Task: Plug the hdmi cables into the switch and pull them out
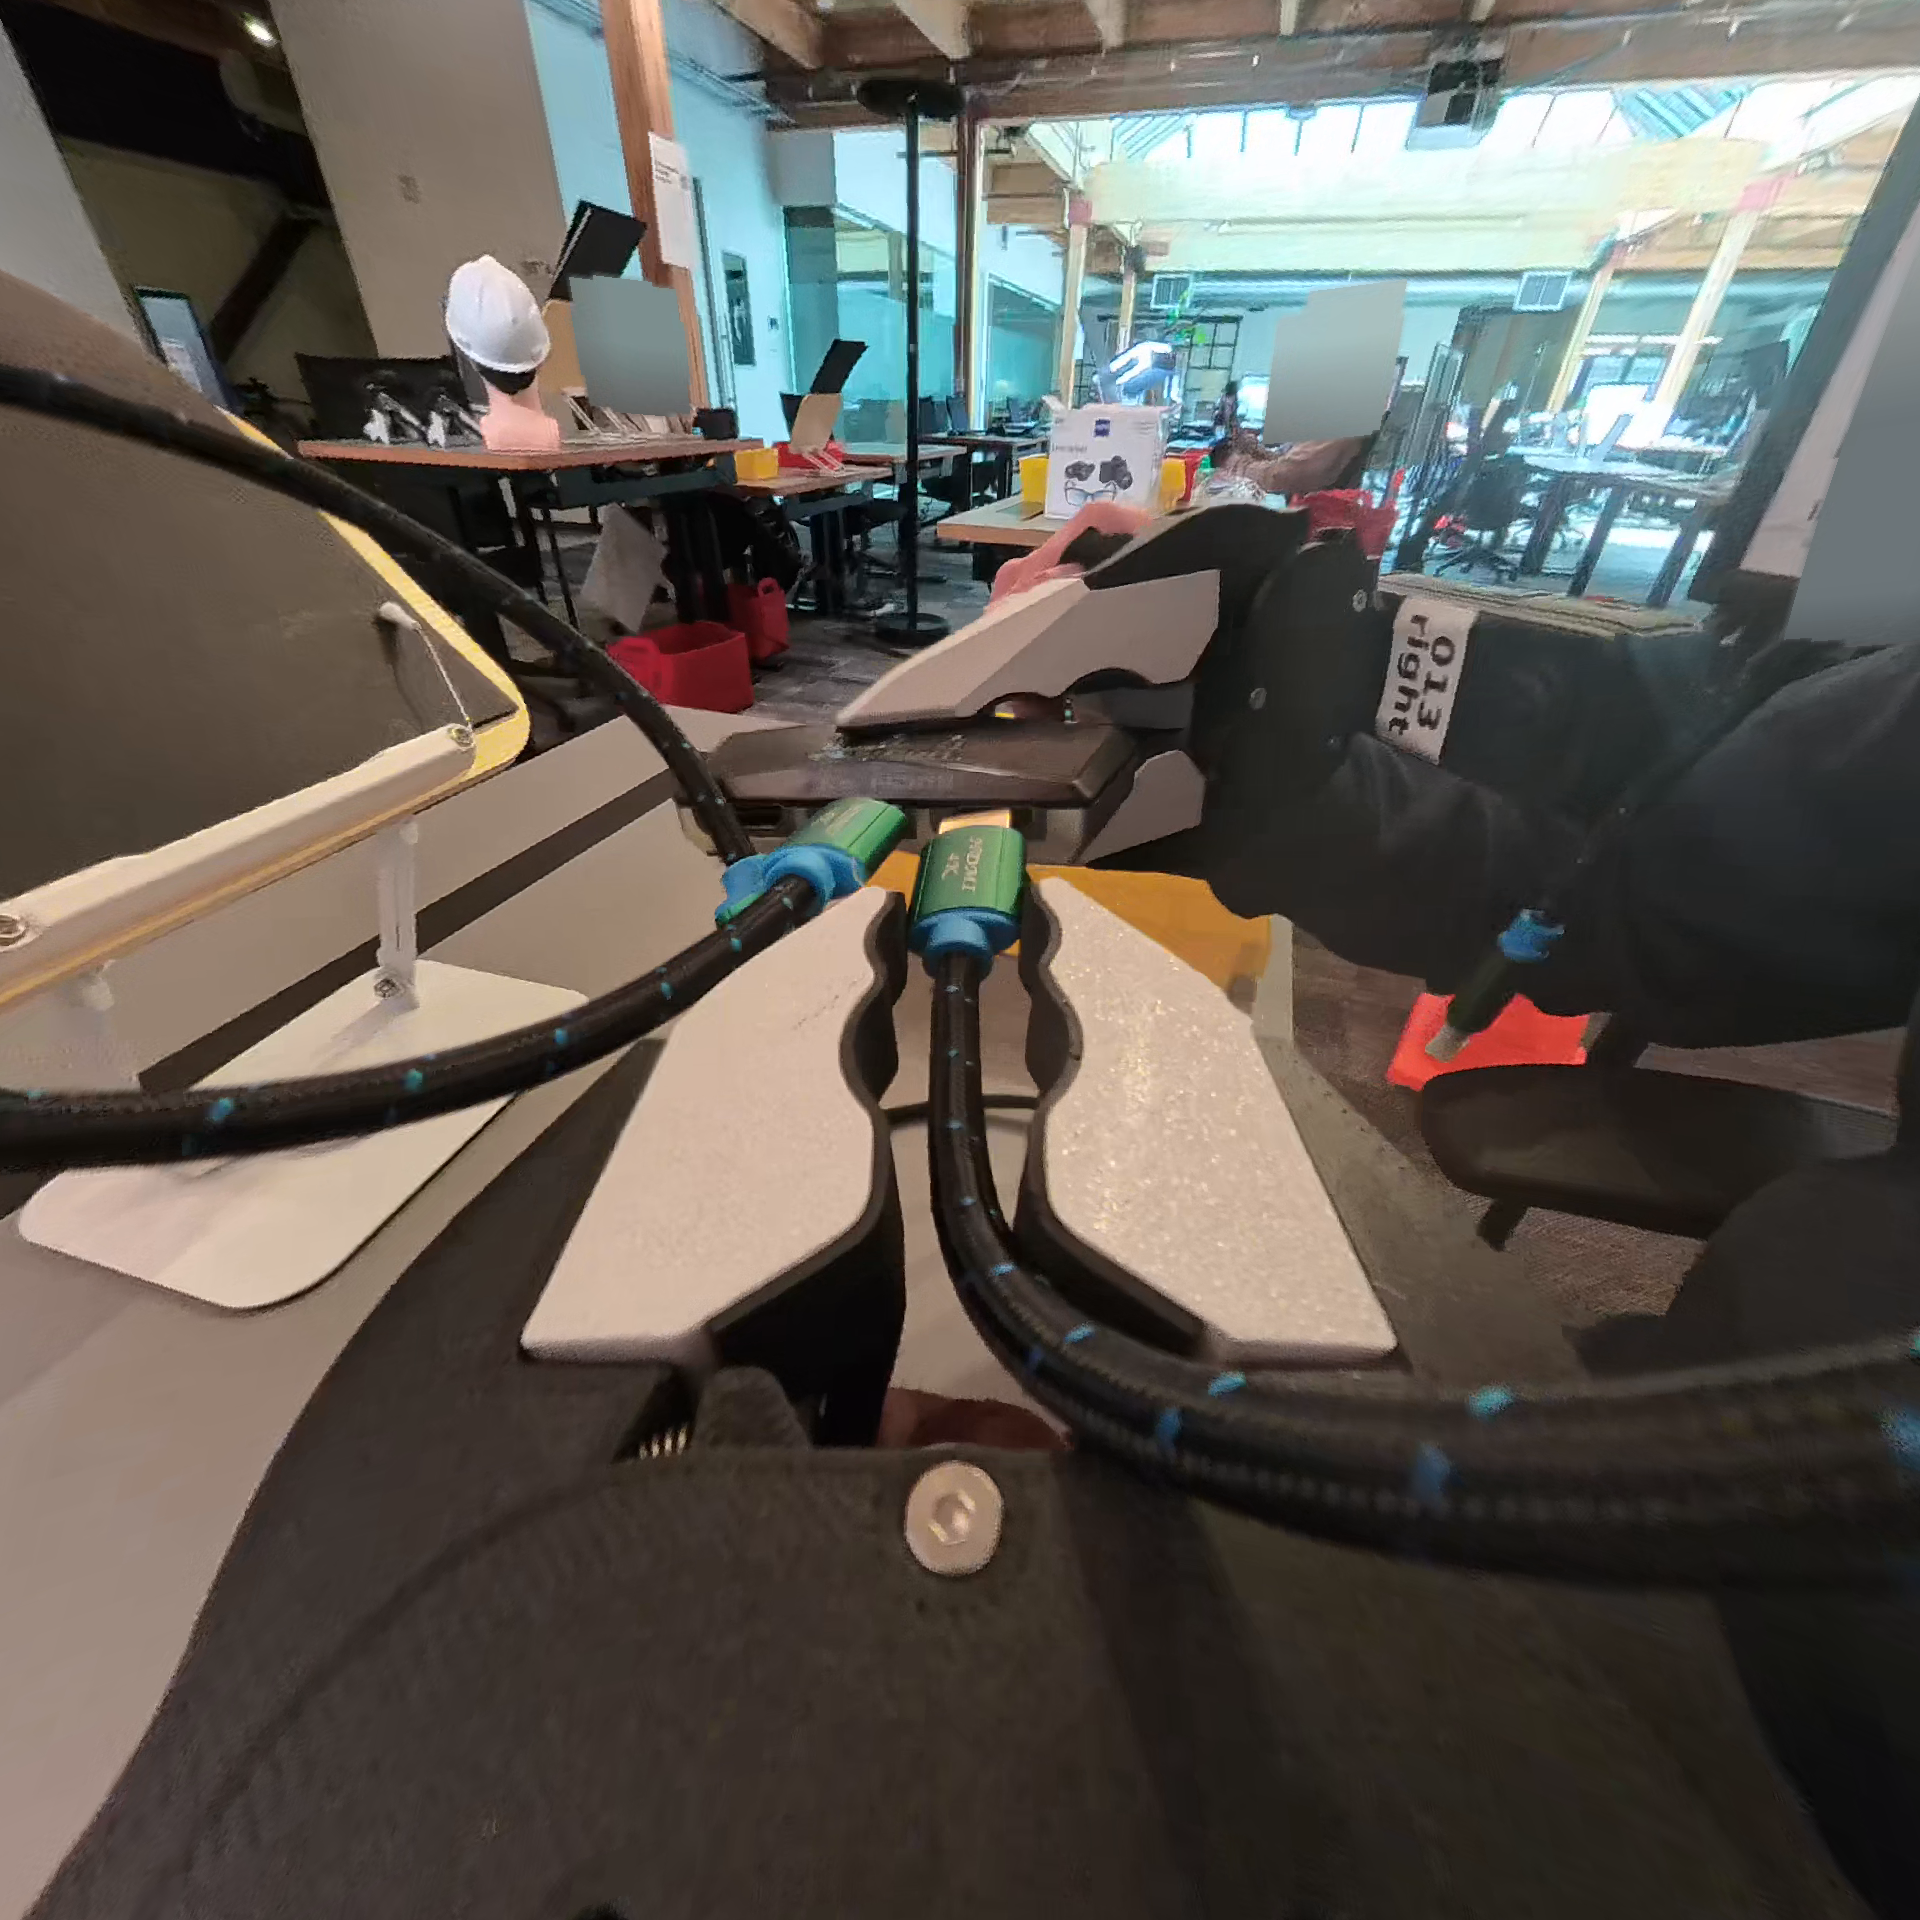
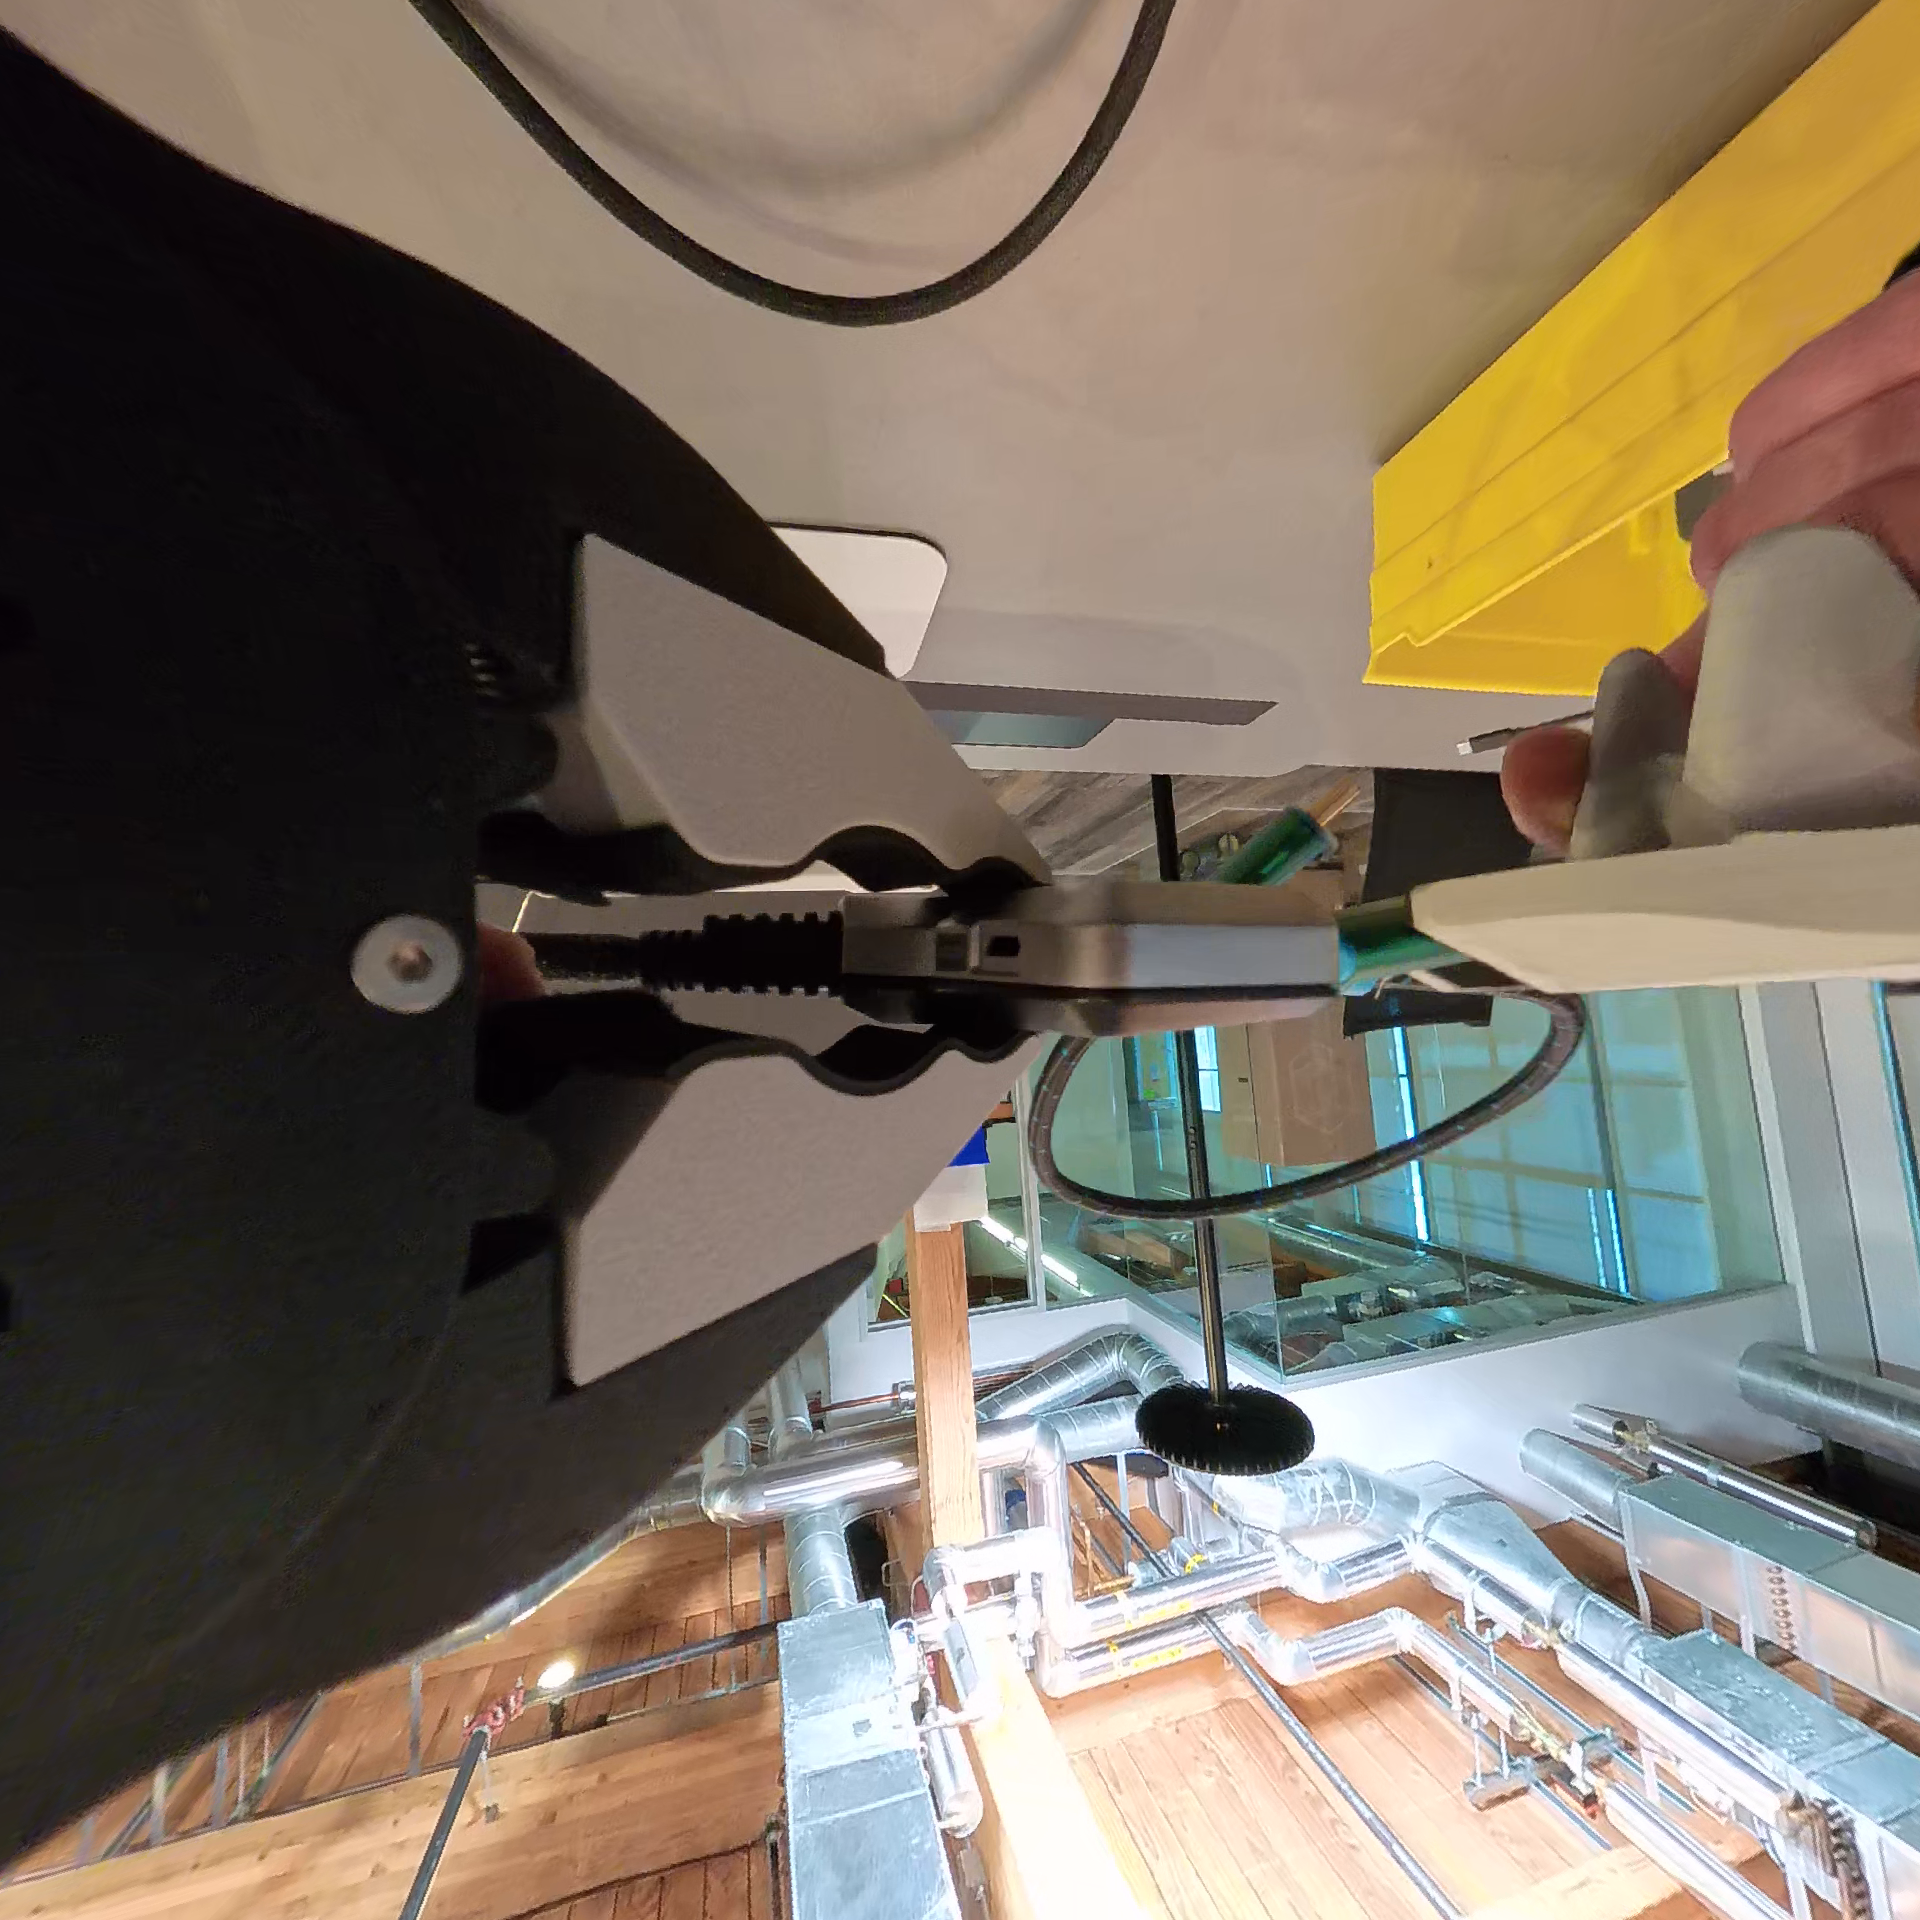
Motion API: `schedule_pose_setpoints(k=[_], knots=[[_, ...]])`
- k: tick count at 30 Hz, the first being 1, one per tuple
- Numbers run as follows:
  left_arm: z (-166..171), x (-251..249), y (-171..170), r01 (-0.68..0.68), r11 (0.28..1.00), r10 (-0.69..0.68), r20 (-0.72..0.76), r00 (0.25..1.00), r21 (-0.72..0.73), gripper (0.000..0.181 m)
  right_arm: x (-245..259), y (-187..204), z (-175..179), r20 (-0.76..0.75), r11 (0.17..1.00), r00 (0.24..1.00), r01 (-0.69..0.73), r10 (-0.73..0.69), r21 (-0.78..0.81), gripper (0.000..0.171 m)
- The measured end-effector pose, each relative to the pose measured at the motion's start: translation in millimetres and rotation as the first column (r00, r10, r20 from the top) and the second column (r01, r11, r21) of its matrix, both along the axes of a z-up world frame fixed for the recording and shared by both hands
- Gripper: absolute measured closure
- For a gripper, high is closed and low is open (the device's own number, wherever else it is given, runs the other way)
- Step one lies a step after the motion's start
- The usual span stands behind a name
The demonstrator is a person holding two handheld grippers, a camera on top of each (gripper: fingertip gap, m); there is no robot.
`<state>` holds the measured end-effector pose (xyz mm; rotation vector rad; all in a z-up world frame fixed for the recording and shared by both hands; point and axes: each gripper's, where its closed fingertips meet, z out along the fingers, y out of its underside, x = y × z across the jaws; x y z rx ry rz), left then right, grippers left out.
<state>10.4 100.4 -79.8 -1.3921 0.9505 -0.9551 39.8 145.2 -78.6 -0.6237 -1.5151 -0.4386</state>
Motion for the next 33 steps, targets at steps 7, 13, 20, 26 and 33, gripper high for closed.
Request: schedule_pose_setpoints(k=[7,13,20,26,33], knots=[[0,0,-2,0.020,1.000,-0.020,0.006,1.000,-0.001,0.161,-1,0,0,0.023,1.000,1.000,0.000,0.000,0.010,0.153],[-1,1,-4,0.035,0.999,-0.035,0.011,0.999,-0.015,0.161,0,1,0,0.031,1.000,1.000,0.000,-0.001,0.018,0.153],[-3,3,-4,0.024,1.000,-0.024,-0.019,1.000,0.003,0.161,0,2,-1,0.028,1.000,1.000,0.014,-0.014,-0.005,0.153],[-6,3,-2,0.001,1.000,0.000,-0.043,0.999,0.007,0.161,-1,7,-9,0.055,0.998,0.997,0.053,-0.051,-0.032,0.153],[-8,5,1,-0.034,0.999,0.035,-0.061,0.998,0.008,0.161,-2,13,-11,0.055,0.992,0.991,0.126,-0.124,-0.029,0.152]])
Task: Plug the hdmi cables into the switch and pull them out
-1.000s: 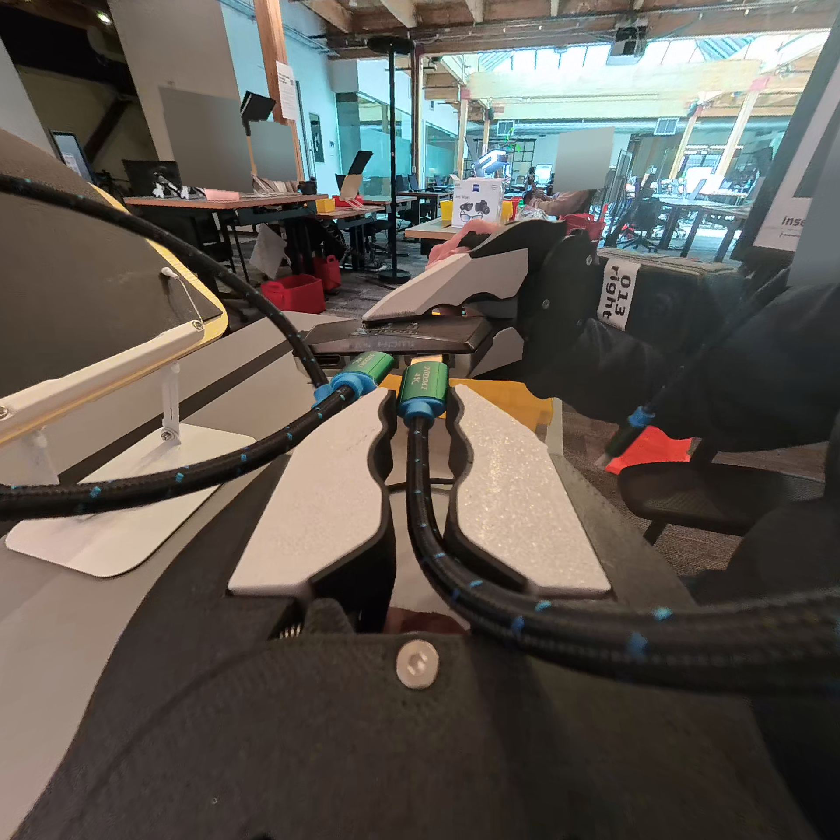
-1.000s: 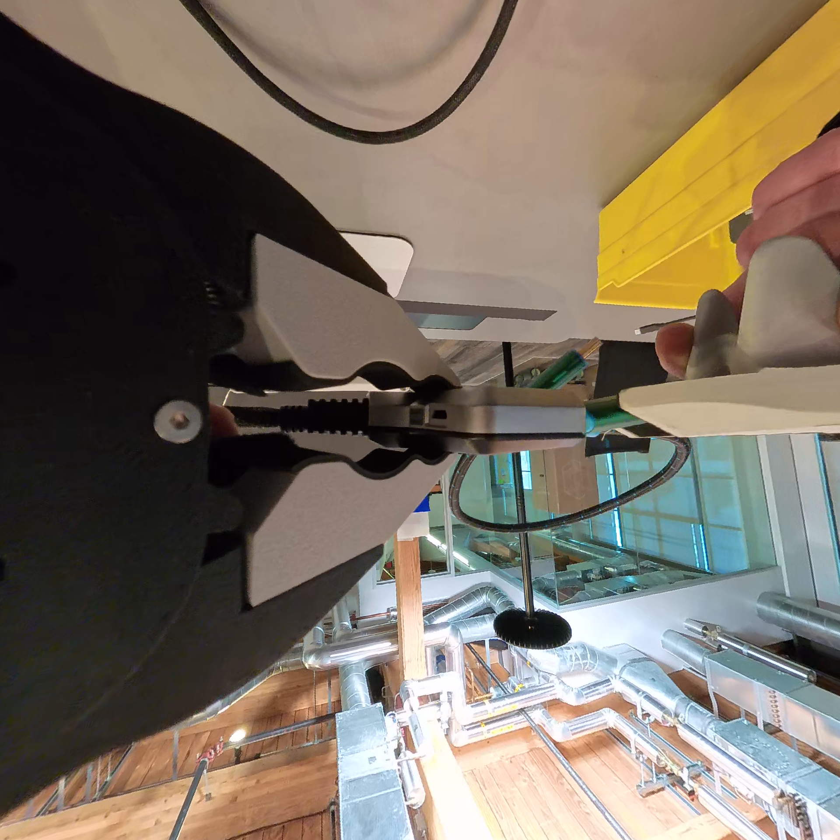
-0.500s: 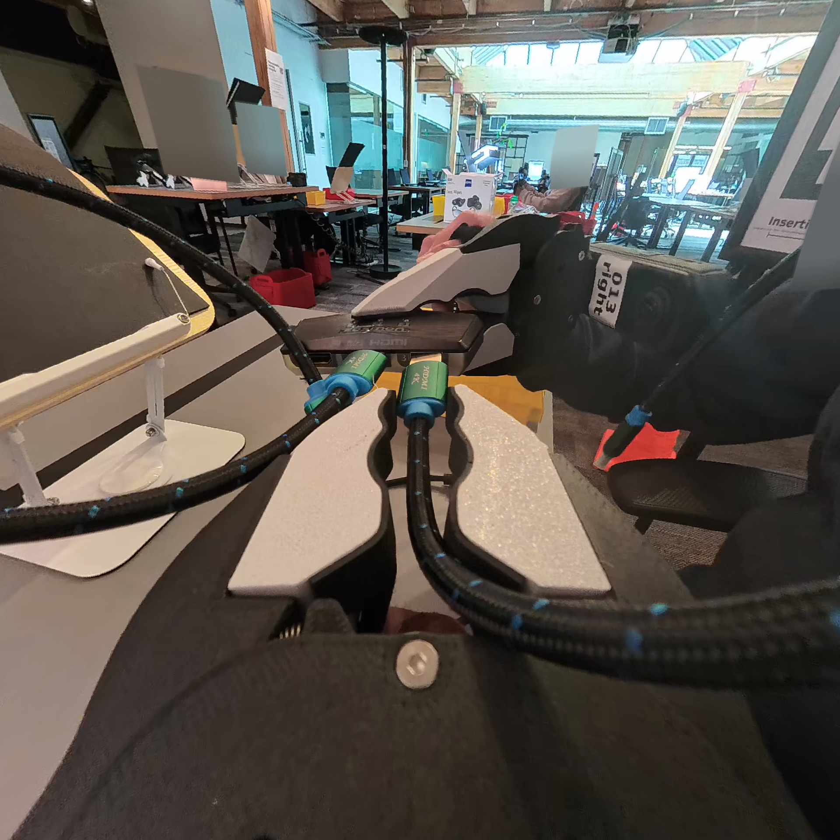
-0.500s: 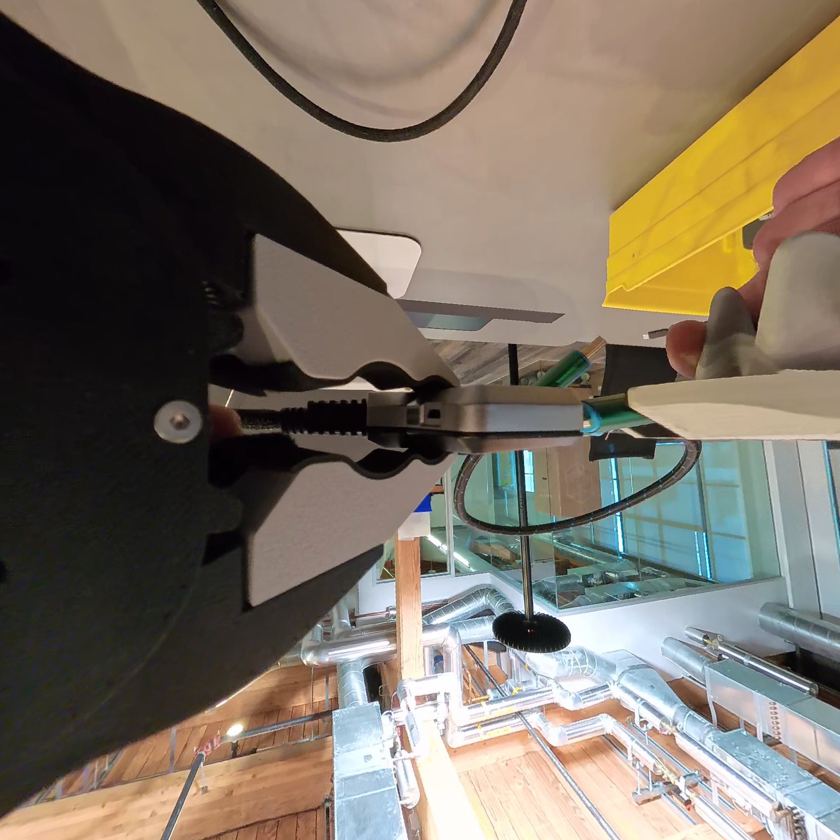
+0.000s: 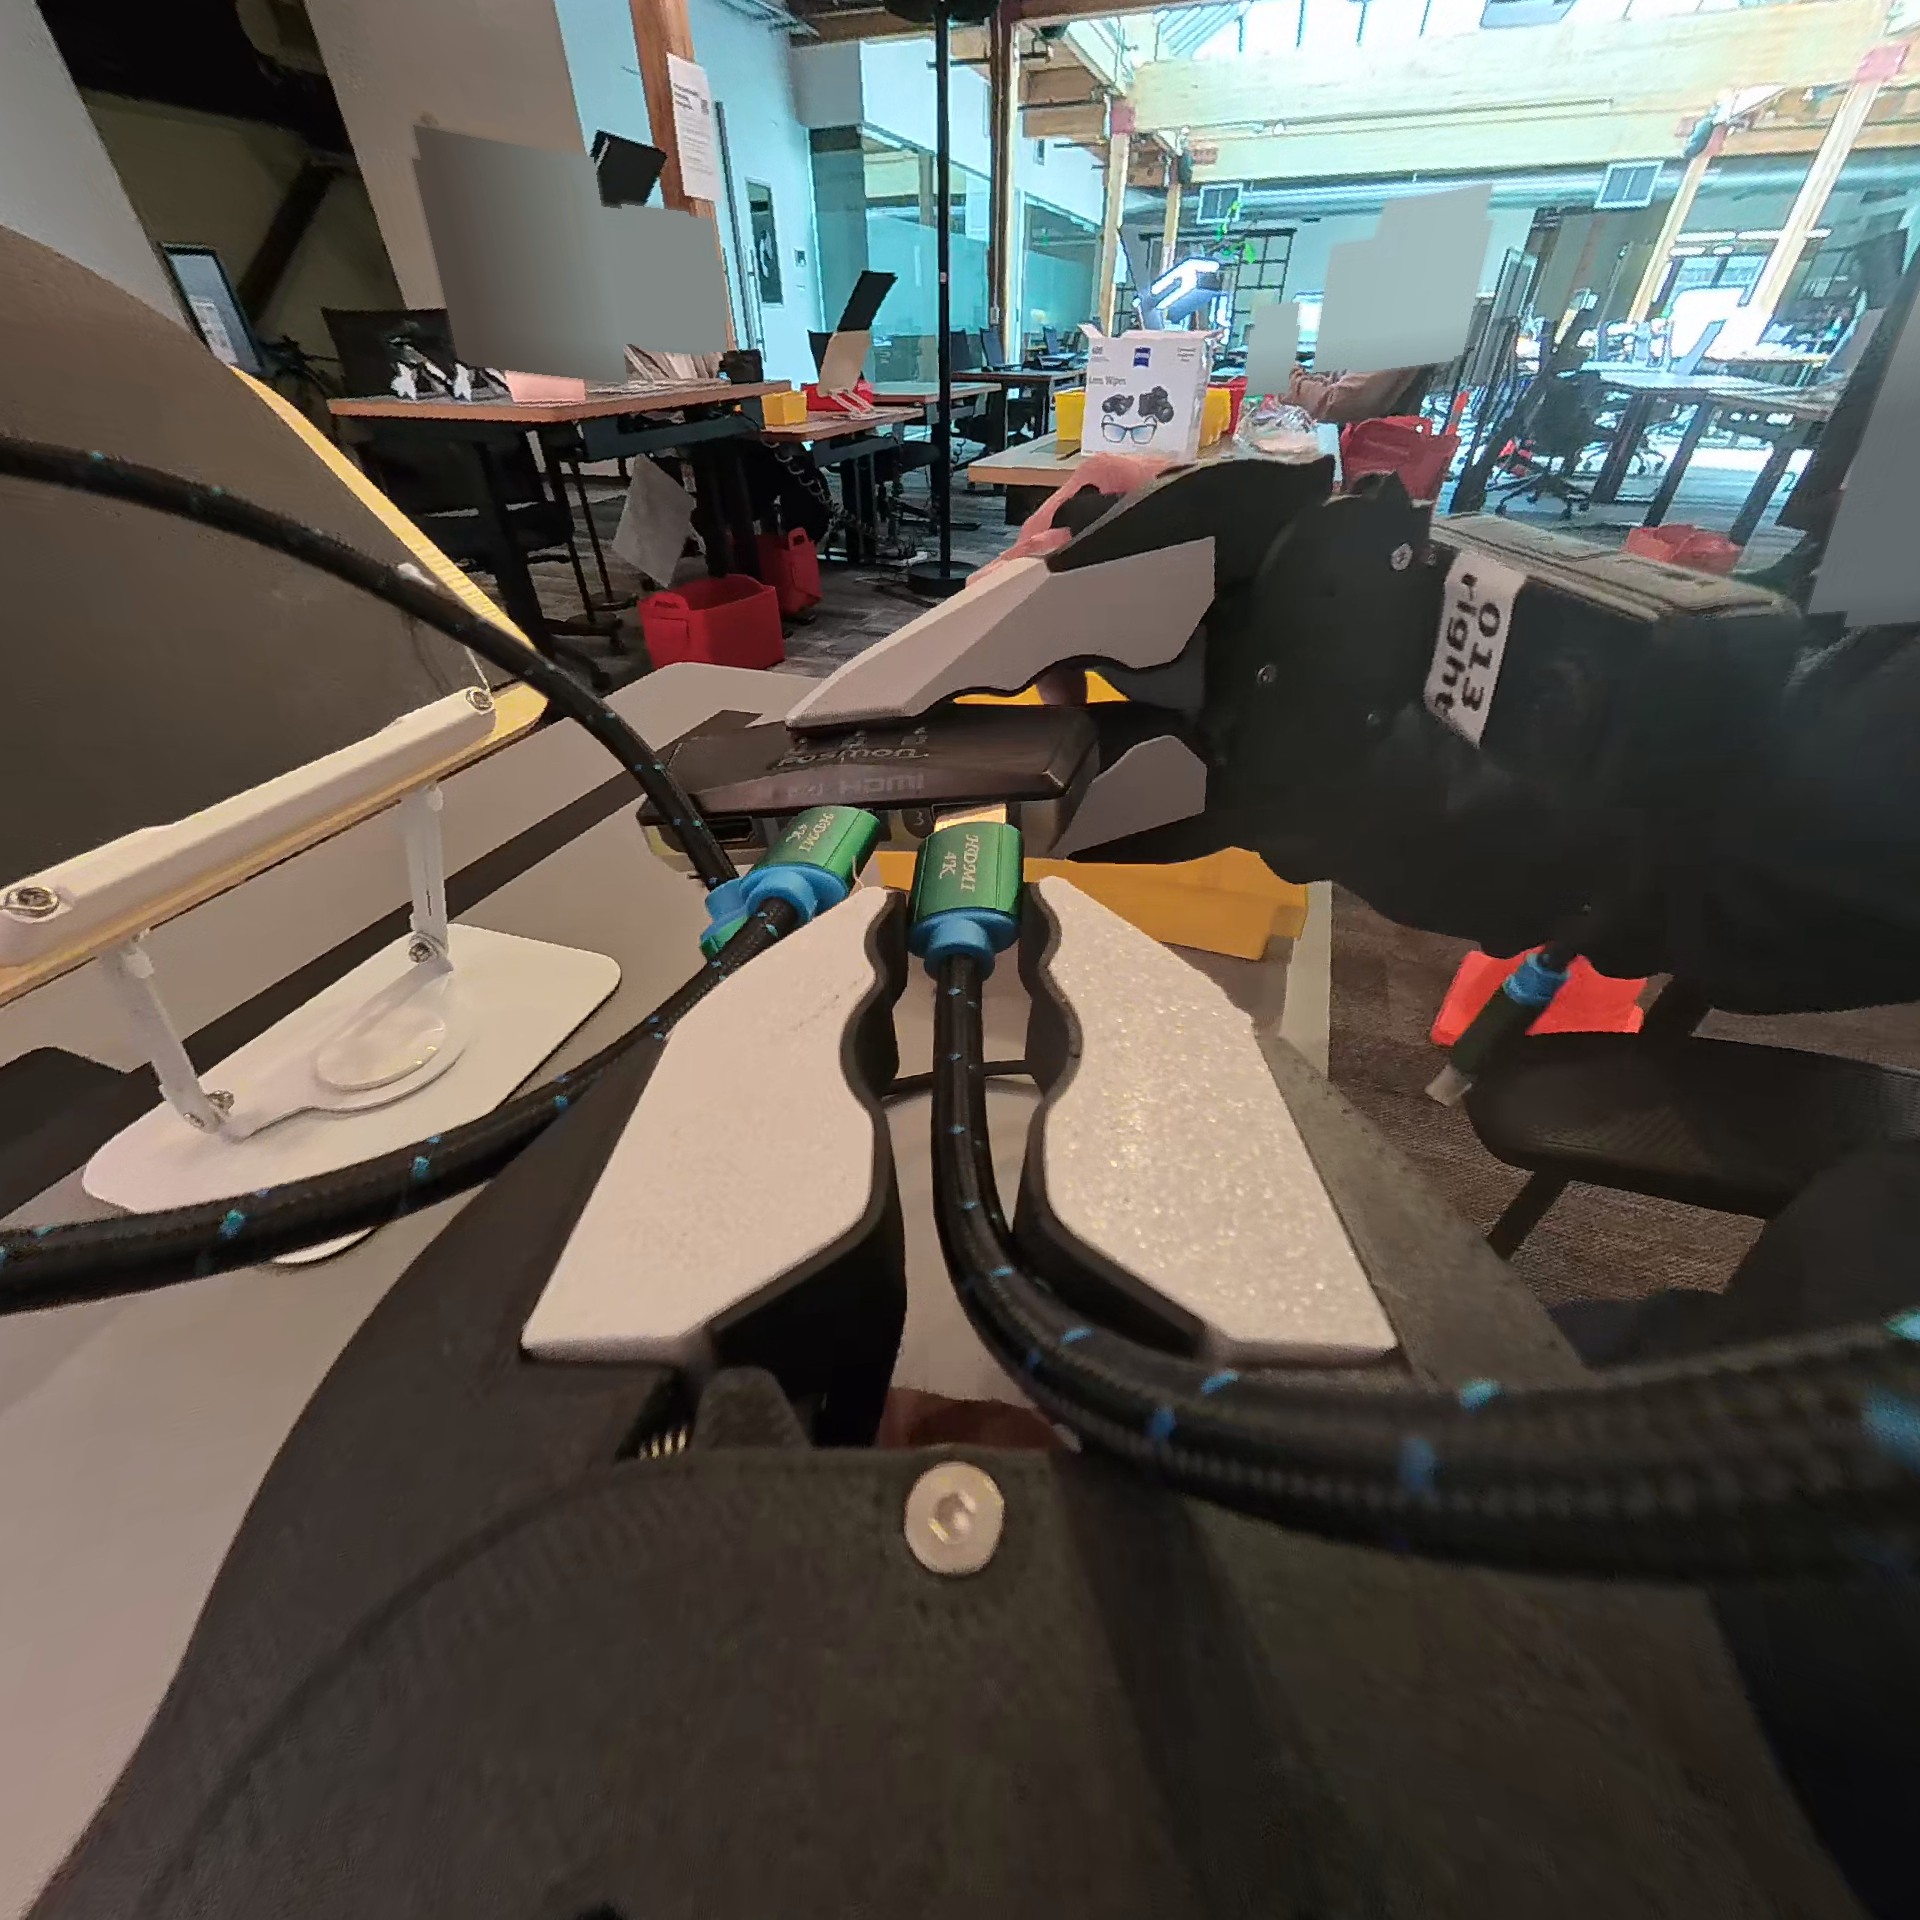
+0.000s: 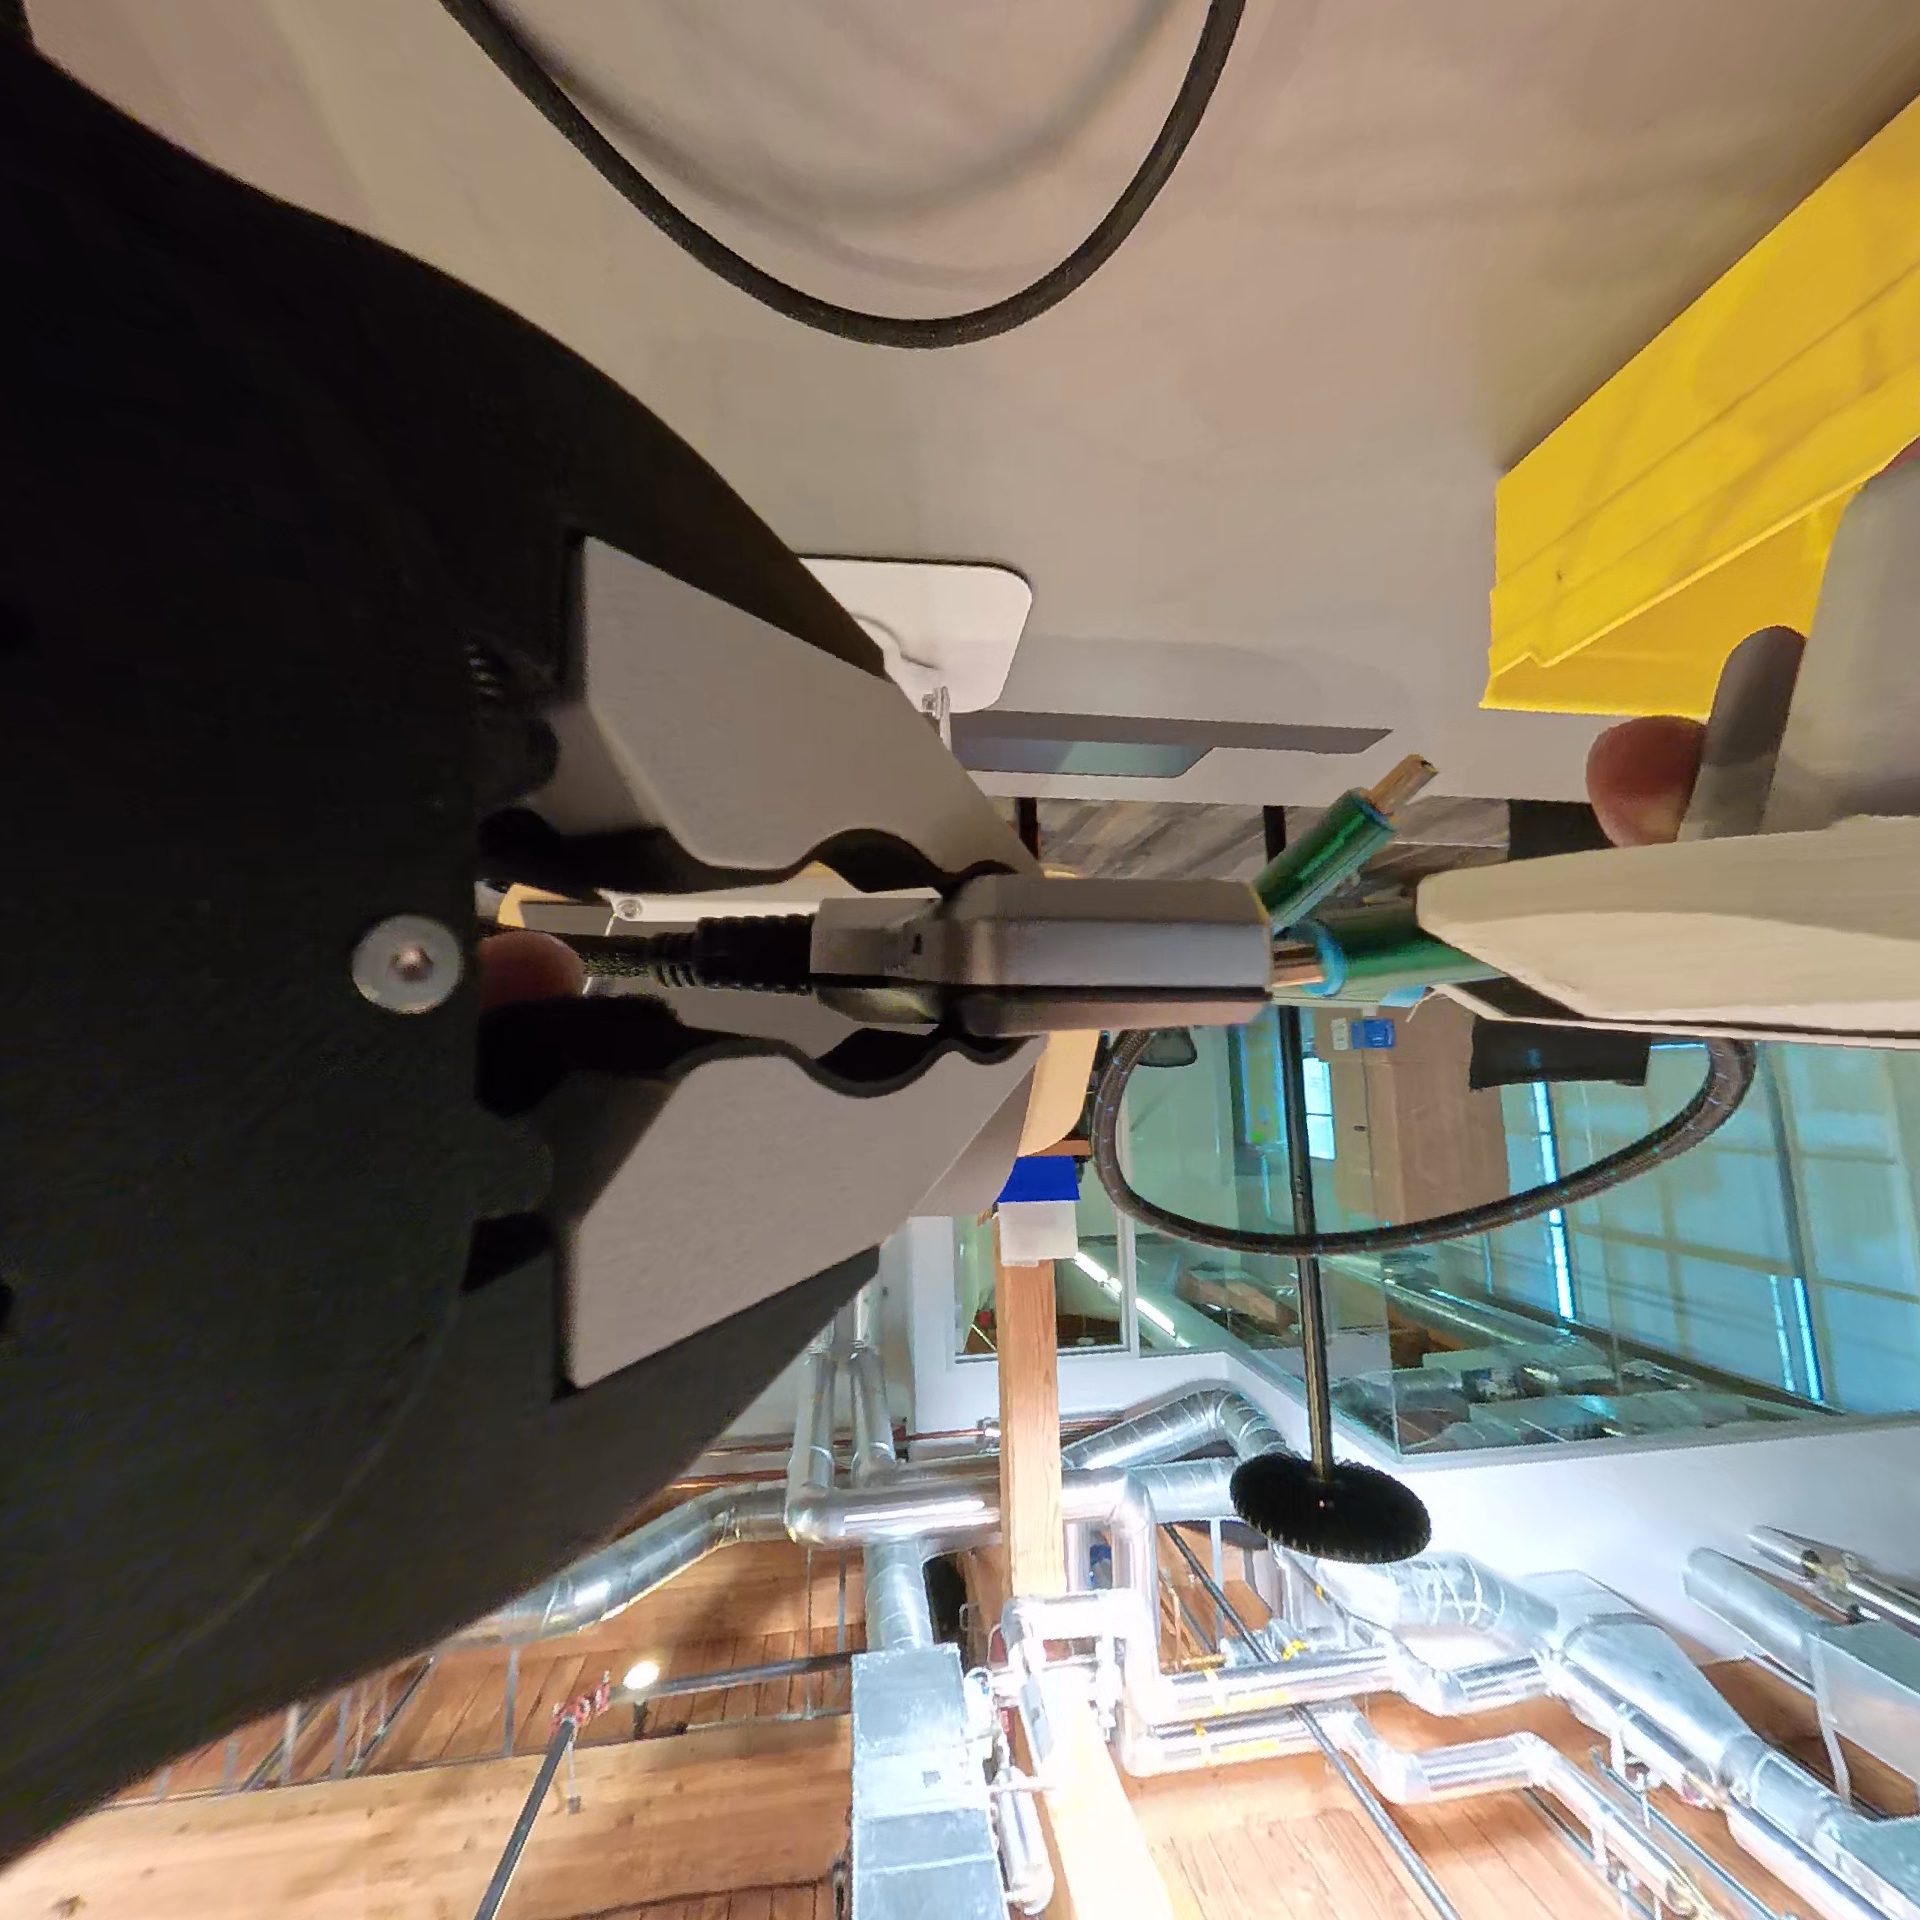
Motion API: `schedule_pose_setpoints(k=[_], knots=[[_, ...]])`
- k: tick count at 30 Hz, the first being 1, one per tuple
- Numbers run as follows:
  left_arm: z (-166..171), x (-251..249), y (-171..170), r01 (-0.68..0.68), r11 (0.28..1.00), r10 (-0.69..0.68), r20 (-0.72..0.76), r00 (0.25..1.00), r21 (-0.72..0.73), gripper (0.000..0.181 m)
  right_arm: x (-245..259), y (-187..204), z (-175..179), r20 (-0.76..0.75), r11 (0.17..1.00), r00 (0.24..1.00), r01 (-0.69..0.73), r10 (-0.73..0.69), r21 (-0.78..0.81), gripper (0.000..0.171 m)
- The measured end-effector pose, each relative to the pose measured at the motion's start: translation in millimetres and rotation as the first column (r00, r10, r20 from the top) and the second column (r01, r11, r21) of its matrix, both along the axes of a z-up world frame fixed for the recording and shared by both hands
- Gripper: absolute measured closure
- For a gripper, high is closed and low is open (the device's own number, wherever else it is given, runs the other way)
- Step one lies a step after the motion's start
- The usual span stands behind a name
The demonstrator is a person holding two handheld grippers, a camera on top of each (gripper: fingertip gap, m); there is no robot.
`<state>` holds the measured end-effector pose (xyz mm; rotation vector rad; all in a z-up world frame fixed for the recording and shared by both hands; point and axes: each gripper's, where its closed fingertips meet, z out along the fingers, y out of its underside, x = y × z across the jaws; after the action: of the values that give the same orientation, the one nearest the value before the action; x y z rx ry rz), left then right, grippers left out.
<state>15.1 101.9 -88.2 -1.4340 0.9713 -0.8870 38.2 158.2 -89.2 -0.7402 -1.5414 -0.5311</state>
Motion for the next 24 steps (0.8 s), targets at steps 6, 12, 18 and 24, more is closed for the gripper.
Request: schedule_pose_setpoints(k=[6,12,18,24], knots=[[-7,4,4,-0.064,0.997,0.066,-0.060,0.996,0.035,0.161,-5,4,-9,0.029,0.998,0.998,0.055,-0.055,0.005,0.151],[-10,5,5,-0.069,0.998,0.069,-0.064,0.996,-0.005,0.162,-4,6,-6,0.086,0.995,0.994,0.054,-0.061,0.078,0.152],[-13,7,4,-0.064,0.998,0.064,-0.072,0.995,-0.002,0.162,-4,6,-6,0.108,0.994,0.993,0.036,-0.047,0.100,0.152],[-4,6,4,-0.084,0.993,0.088,-0.042,0.995,0.082,0.161,-5,4,-1,0.041,0.997,0.998,0.037,-0.040,0.068,0.152]])
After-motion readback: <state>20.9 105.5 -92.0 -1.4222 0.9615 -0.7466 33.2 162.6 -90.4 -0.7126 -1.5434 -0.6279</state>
